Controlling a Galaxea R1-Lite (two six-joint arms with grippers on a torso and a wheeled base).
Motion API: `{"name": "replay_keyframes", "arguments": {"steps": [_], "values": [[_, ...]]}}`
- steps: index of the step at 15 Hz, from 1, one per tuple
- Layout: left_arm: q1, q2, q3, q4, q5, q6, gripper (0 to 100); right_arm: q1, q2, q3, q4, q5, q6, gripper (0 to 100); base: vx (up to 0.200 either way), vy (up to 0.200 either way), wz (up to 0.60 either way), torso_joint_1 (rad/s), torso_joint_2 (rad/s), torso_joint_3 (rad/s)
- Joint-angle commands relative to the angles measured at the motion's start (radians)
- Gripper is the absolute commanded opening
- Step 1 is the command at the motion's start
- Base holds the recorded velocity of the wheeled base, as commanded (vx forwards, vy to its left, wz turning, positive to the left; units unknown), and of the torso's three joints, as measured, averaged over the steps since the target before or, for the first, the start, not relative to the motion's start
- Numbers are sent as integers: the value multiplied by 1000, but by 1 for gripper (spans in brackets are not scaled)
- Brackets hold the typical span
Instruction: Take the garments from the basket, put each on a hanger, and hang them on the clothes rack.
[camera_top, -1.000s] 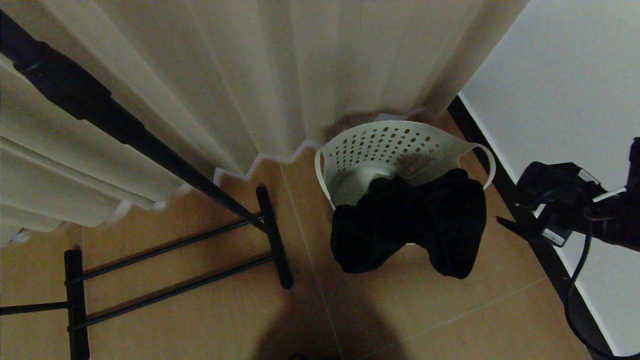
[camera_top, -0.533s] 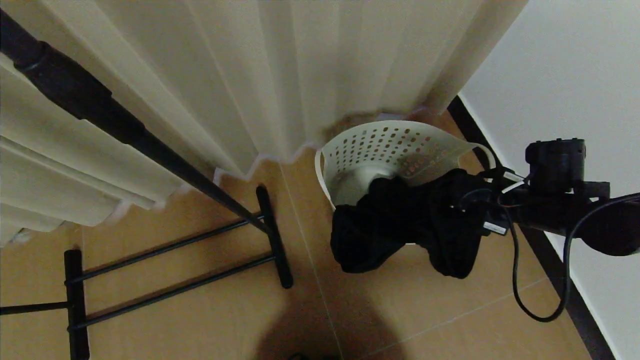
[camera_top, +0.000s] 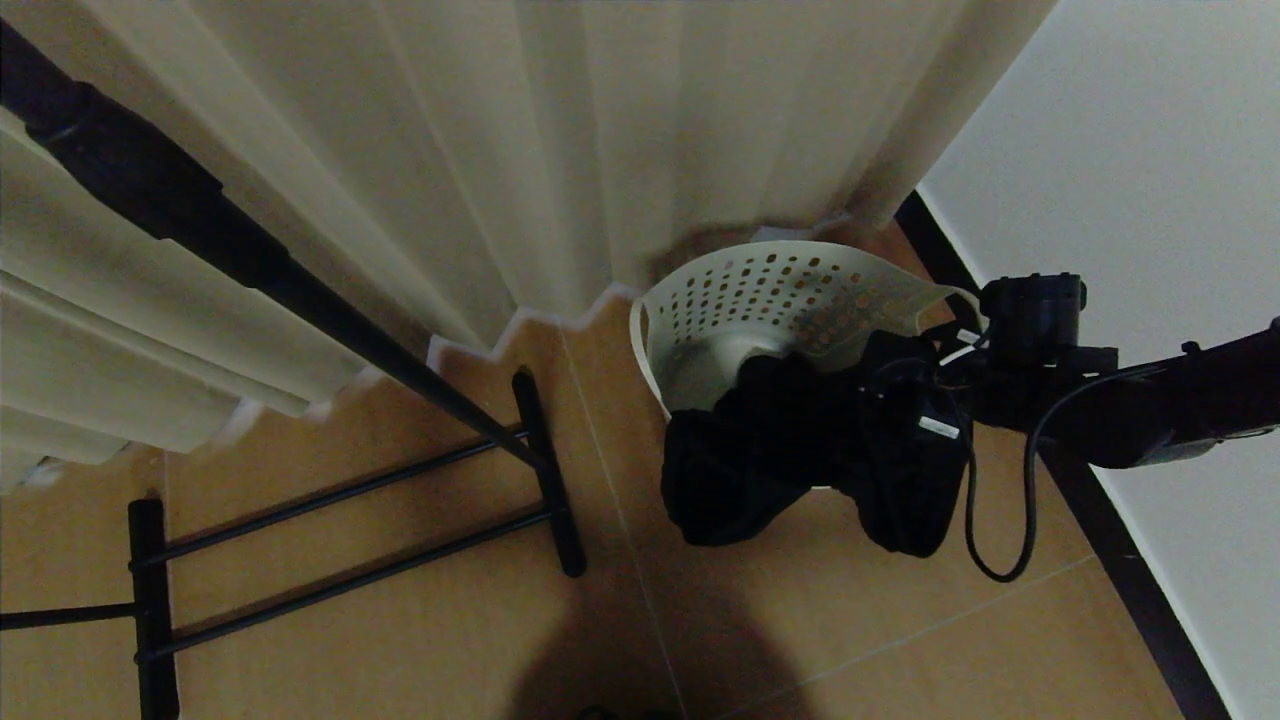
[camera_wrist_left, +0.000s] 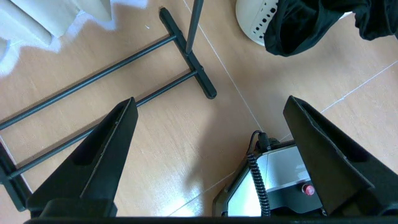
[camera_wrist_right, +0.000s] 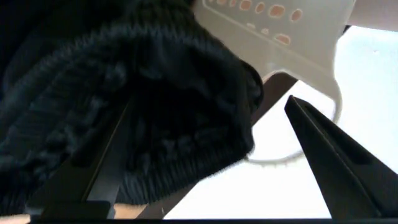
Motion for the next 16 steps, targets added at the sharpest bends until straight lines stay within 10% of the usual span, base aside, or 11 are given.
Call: {"name": "replay_keyframes", "arguments": {"steps": [1,2,11,16], "values": [[0,0,0,0,0,0,100,0,34,-31,-2,0,3,100,0,0,0,0,0,0],[0,0,0,0,0,0,100,0,34,-26,-19,0,3,0,0,0,0,0,0,0],[0,0,0,0,0,0,100,80,-567,354,-56,-61,226,0,0,0,0,0,0,0],[0,1,0,0,-5,19,100,114,-971,425,141,-73,367,0,0,0,0,0,0,0]]}}
